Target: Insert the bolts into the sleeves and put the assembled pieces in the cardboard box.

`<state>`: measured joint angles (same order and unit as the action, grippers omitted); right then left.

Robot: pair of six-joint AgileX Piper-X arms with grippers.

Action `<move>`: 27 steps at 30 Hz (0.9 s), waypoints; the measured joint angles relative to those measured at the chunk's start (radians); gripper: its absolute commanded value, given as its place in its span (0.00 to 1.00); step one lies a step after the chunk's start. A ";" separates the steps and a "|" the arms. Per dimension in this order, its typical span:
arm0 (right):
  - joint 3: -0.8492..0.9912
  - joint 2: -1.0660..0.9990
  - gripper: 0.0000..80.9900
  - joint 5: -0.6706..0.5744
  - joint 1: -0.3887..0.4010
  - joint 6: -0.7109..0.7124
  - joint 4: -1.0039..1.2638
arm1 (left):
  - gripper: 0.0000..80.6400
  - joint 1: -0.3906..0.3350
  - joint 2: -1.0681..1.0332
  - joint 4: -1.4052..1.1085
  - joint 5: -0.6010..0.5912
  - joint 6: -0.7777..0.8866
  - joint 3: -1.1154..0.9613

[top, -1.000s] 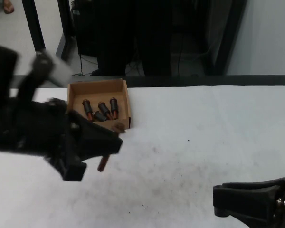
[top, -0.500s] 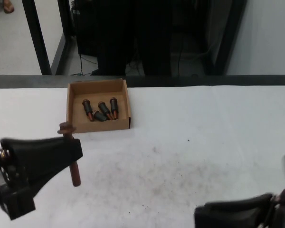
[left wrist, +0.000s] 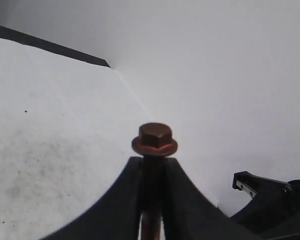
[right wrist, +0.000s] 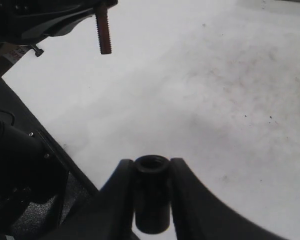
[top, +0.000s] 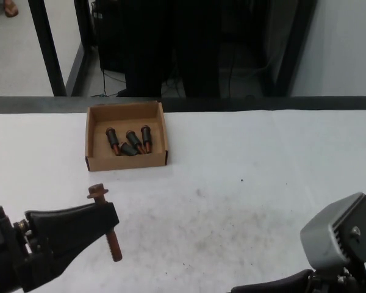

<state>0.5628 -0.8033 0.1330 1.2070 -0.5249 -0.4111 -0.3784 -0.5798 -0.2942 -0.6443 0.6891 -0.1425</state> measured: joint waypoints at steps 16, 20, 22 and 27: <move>0.017 -0.146 0.00 -0.107 0.000 -0.012 0.019 | 0.01 0.000 -0.133 -0.221 -0.143 0.075 0.000; 0.020 -0.168 0.00 -0.117 0.000 -0.012 0.066 | 0.01 0.000 -0.157 -0.262 -0.155 0.090 0.000; 0.024 -0.171 0.00 -0.116 0.000 -0.012 0.067 | 0.01 0.000 -0.164 -0.267 -0.158 0.092 0.000; 0.024 -0.171 0.00 -0.116 0.000 -0.006 0.067 | 0.01 0.000 -0.191 -0.269 -0.159 0.091 0.000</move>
<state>0.5872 -0.9742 0.0168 1.2070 -0.5309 -0.3441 -0.3784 -0.7703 -0.5627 -0.8032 0.7800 -0.1425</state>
